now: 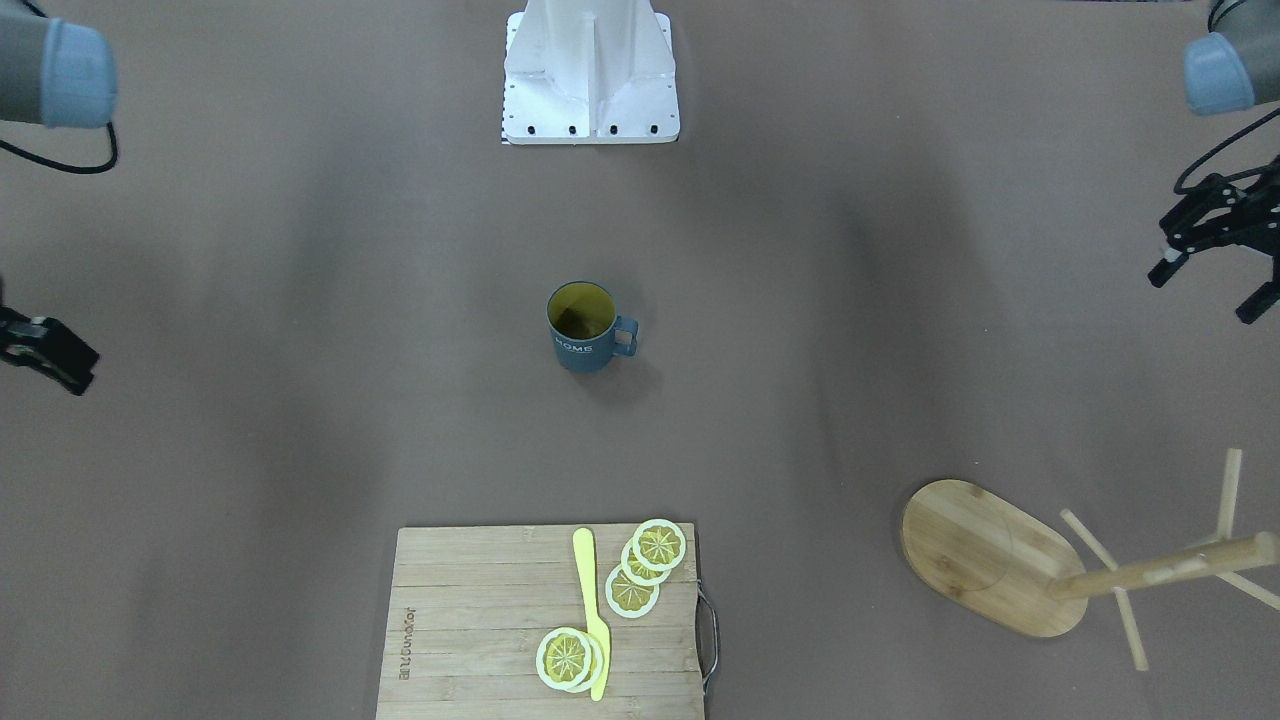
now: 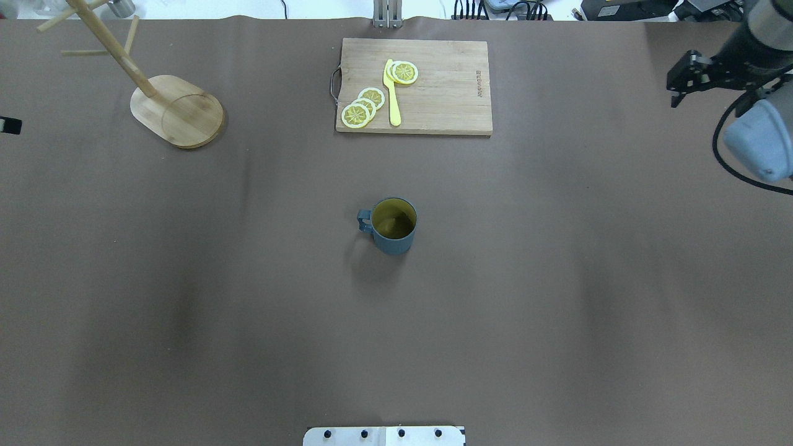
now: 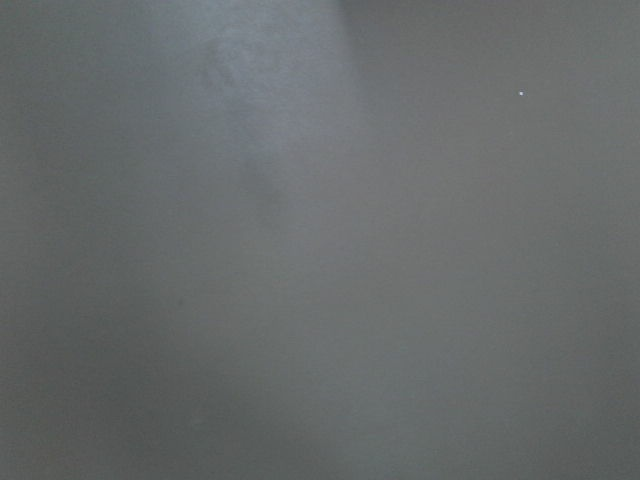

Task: Hang cup on storage rack
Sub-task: 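Reach the left gripper toward the teal mug's handle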

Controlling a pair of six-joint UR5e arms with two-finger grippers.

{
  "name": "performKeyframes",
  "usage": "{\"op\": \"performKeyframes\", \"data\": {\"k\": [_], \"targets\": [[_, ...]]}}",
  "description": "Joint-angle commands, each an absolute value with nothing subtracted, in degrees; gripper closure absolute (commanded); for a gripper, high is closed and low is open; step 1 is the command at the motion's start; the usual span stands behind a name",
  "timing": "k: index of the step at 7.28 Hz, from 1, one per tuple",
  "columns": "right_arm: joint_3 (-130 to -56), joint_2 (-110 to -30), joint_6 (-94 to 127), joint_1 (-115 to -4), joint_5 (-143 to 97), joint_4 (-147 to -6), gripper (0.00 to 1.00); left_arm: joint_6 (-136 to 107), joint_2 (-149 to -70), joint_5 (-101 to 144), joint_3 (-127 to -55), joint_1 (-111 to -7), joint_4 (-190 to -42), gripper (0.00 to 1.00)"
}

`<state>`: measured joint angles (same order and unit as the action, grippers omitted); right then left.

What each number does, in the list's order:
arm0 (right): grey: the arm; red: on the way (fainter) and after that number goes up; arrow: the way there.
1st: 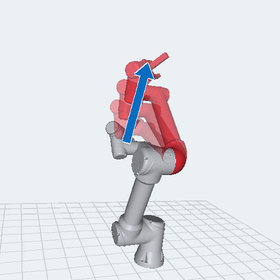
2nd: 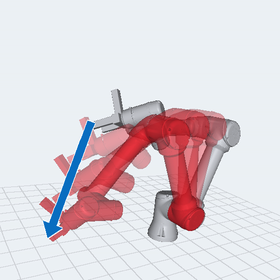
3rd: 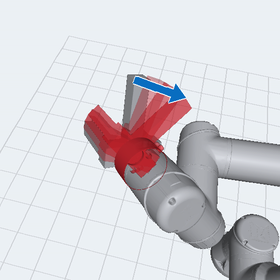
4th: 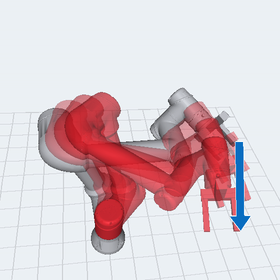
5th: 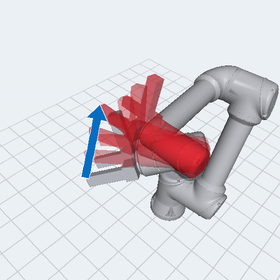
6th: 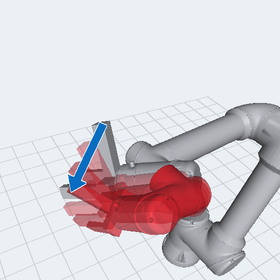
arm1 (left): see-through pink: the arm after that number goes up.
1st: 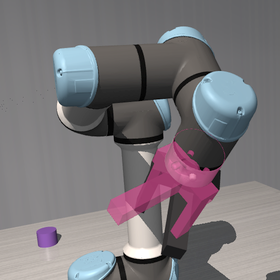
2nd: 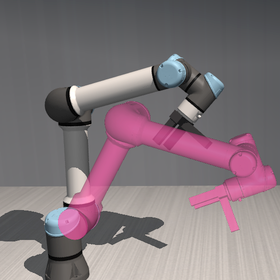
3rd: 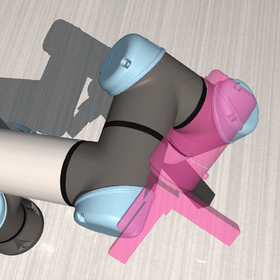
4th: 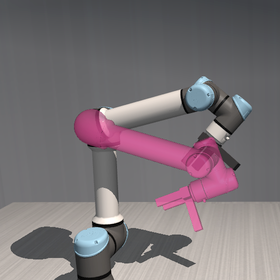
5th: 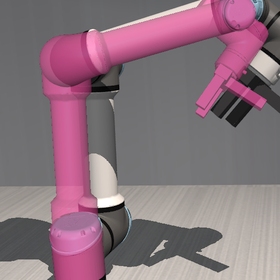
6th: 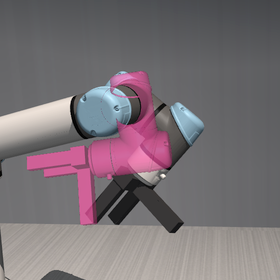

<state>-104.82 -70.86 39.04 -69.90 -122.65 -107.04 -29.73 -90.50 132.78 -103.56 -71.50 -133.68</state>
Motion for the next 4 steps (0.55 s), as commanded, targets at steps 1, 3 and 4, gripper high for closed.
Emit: {"op": "performKeyframes", "data": {"k": [1,3,4], "targets": [[-101.2,-76.2,17.8,-78.7,-126.0,-107.0,0.0,-33.3,-95.4,130.4,-104.0,-62.6,-137.0,0.02],[-97.4,-80.7,7.6,-84.2,-127.5,-102.3,0.0,-35.8,-96.7,117.6,-104.8,-53.2,-137.9,0.02],[-94.7,-83.6,5.3,-86.2,-130.1,-96.8,0.0,-36.7,-98.5,110.2,-104.4,-47.7,-137.9,0.02]]}}
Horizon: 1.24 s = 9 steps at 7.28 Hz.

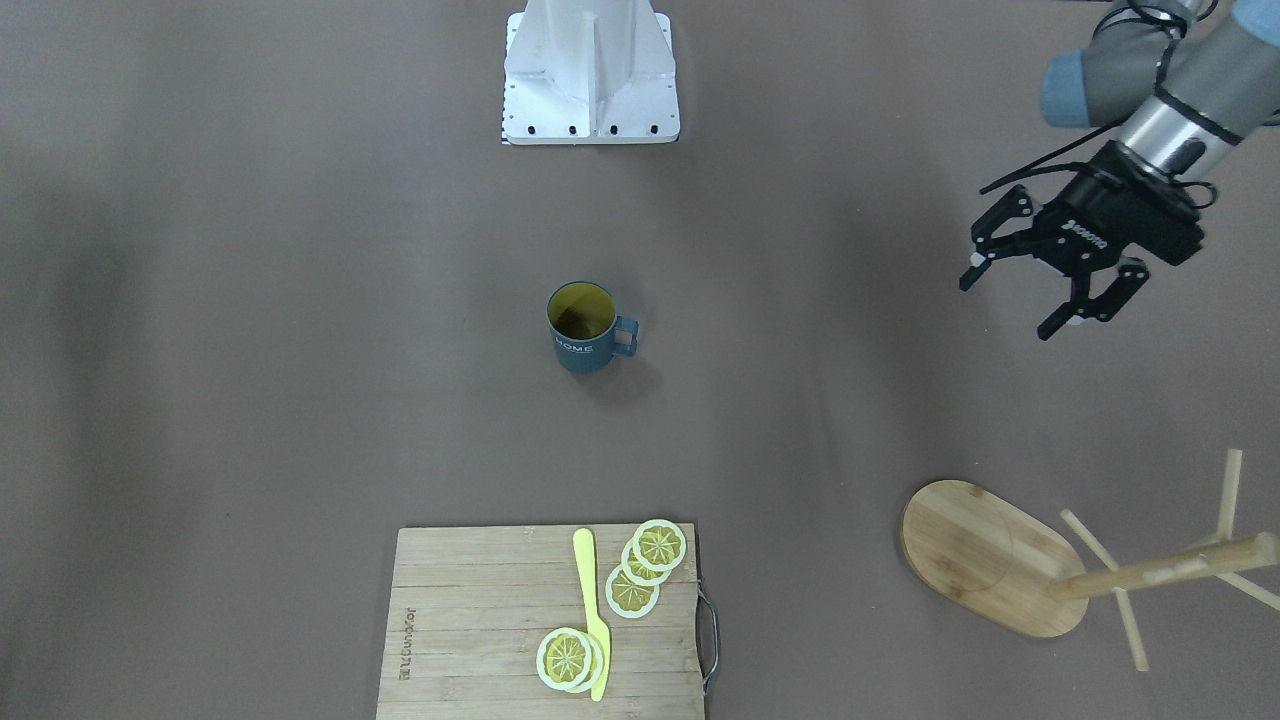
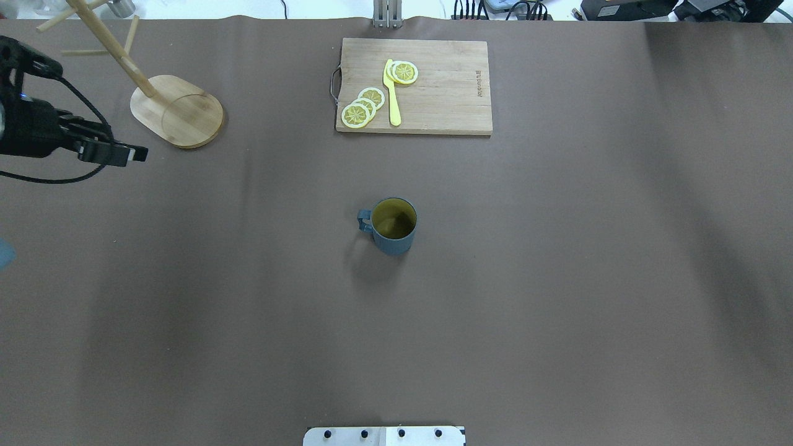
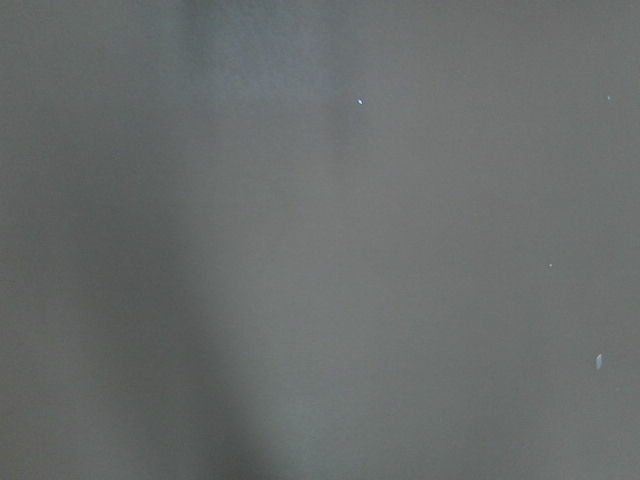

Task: Hang cup on storage rack
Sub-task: 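Reach the left gripper toward the teal mug's handle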

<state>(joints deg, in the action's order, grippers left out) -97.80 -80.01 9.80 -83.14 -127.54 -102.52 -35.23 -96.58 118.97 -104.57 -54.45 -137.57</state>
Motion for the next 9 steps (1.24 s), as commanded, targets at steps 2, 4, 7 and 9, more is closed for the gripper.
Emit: {"op": "performKeyframes", "data": {"k": [2,4,7,9], "targets": [[-89.9,-89.4,5.0,-87.2,-130.2,-85.3,0.0,-37.5,-104.6,103.9,-100.1,-40.2,-137.6,0.02],[-86.9,-91.6,4.9,-88.5,-130.3,-80.1,0.0,-38.7,-109.5,98.9,-95.0,-35.2,-138.1,0.03],[-86.8,-91.7,5.5,-88.6,-130.2,-80.1,0.0,-38.7,-113.8,96.1,-91.2,-30.2,-138.7,0.07],[-86.8,-91.8,5.6,-88.9,-130.3,-80.1,0.0,-38.6,-114.9,96.1,-91.1,-27.5,-138.6,0.1]]}}
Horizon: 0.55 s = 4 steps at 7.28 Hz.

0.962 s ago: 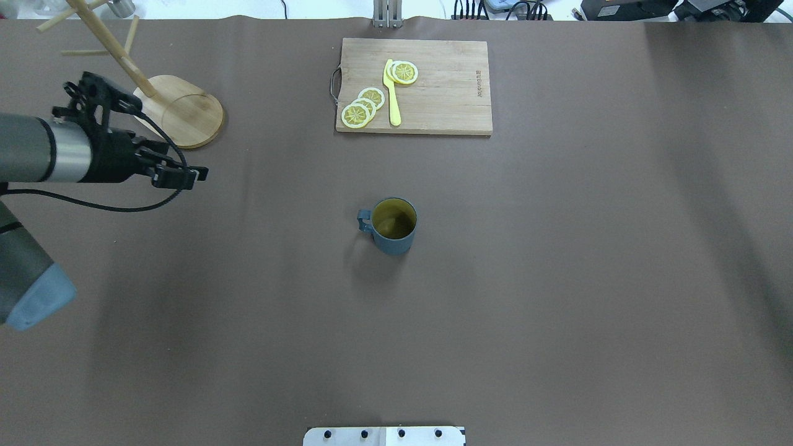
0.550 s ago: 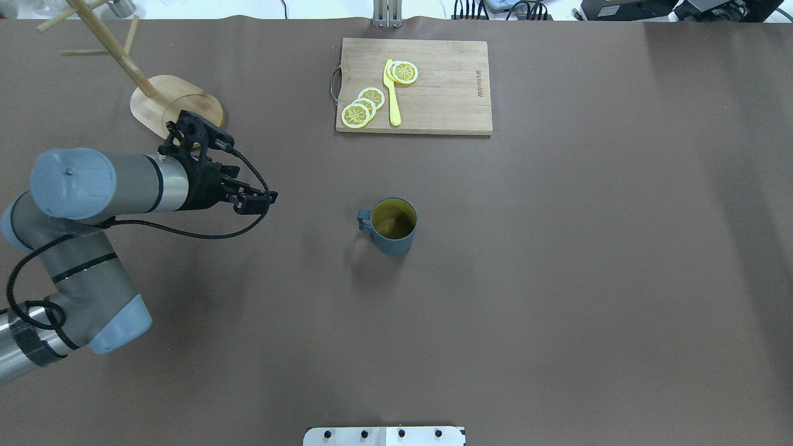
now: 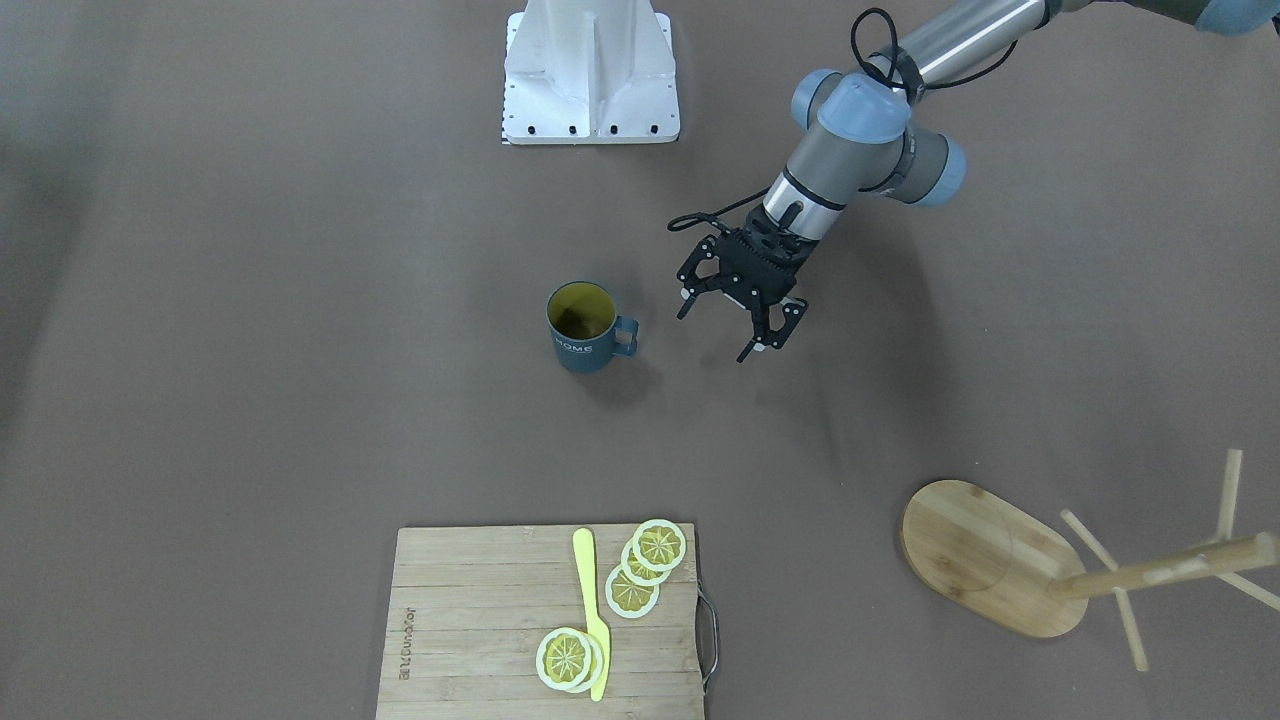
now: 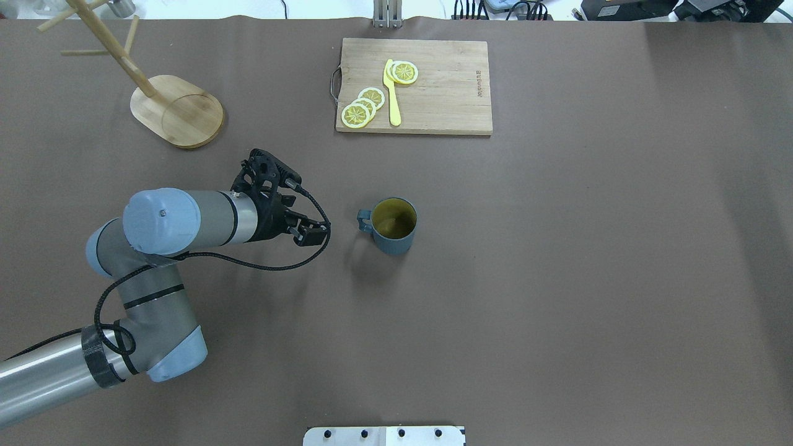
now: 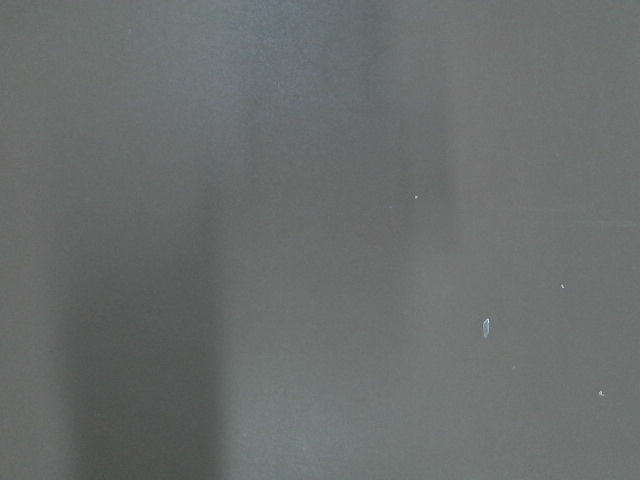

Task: Hang cup on storage rack
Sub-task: 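Reach the left gripper toward the teal mug's handle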

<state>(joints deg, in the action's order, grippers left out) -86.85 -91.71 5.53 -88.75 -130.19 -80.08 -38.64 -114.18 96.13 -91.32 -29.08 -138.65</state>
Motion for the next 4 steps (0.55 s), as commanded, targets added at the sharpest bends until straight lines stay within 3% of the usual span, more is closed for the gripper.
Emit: {"op": "performKeyframes", "data": {"k": [1,4], "targets": [[-86.8,-91.8,5.6,-89.0,-130.3,-80.1,0.0,-38.6,-116.6,96.1,-89.6,-26.7,-138.6,0.11],[-86.8,-91.8,5.9,-89.0,-130.3,-80.1,0.0,-37.4,-120.3,96.1,-85.3,-26.5,-138.5,0.15]]}}
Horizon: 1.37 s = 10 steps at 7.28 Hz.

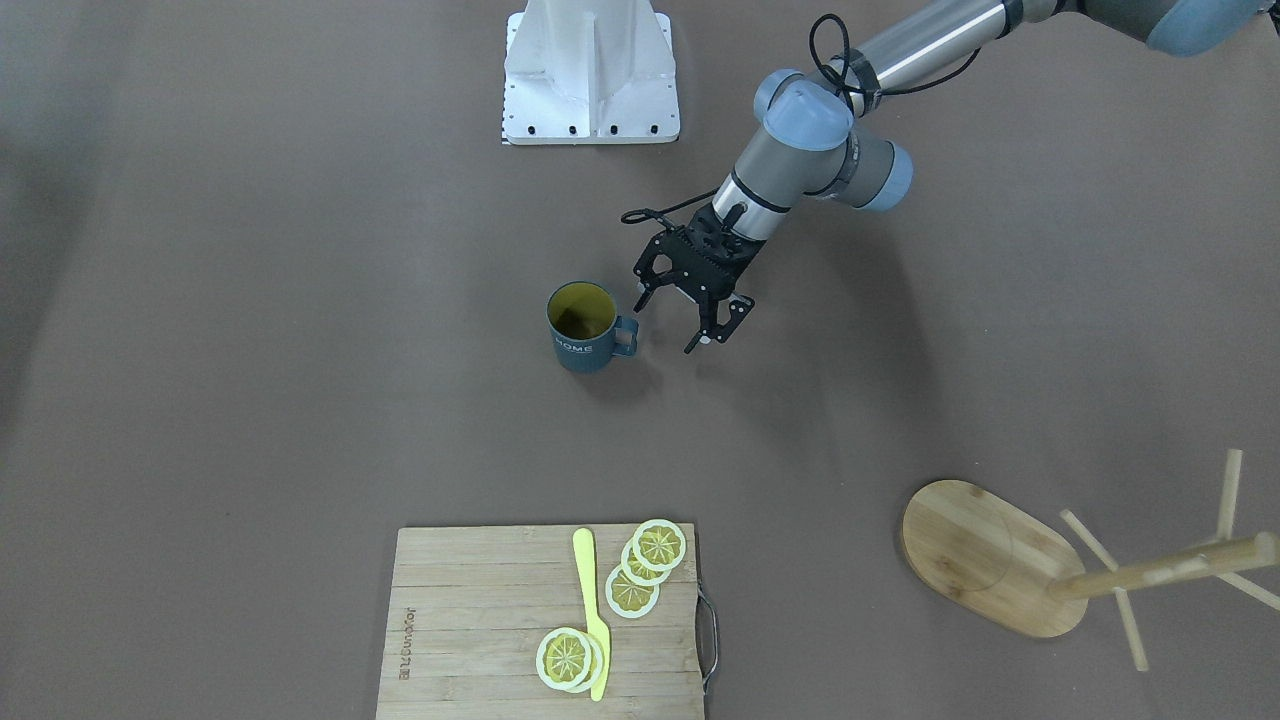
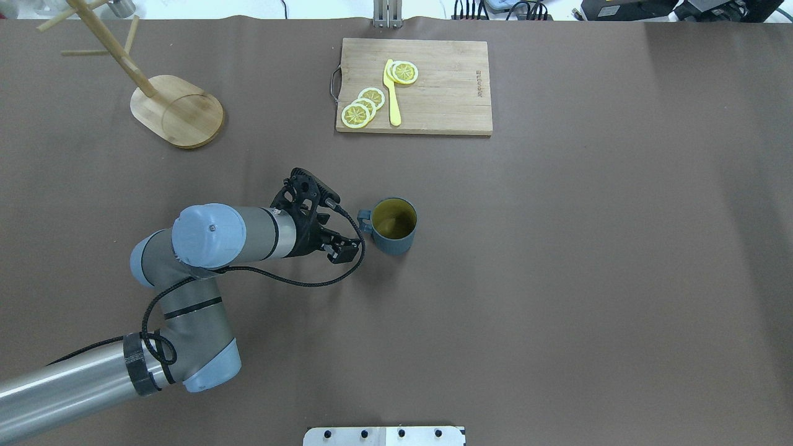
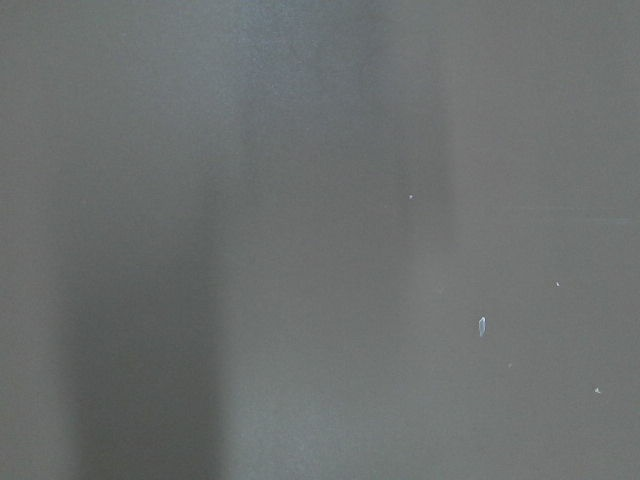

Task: Hang cup on storage rack
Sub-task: 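Reach the left gripper toward the teal mug's handle, then close the left gripper on the teal mug's handle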

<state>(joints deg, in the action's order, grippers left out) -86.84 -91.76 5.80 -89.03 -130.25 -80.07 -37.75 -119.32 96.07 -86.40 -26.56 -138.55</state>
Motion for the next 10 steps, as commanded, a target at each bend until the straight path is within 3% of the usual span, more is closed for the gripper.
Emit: {"op": "performKeyframes", "data": {"k": [1,5,10], "targets": [[-86.8,-91.8,6.0,-89.0,-130.3,-80.1,0.0,-37.4,-120.8,96.1,-85.1,-26.5,-138.4,0.19],[-86.9,-91.8,6.0,-89.0,-130.3,-80.1,0.0,-37.4,-122.3,96.1,-83.3,-26.5,-138.4,0.31],[-86.9,-91.8,6.0,-89.0,-130.3,-80.1,0.0,-37.5,-123.6,95.1,-83.0,-26.5,-138.4,0.59]]}}
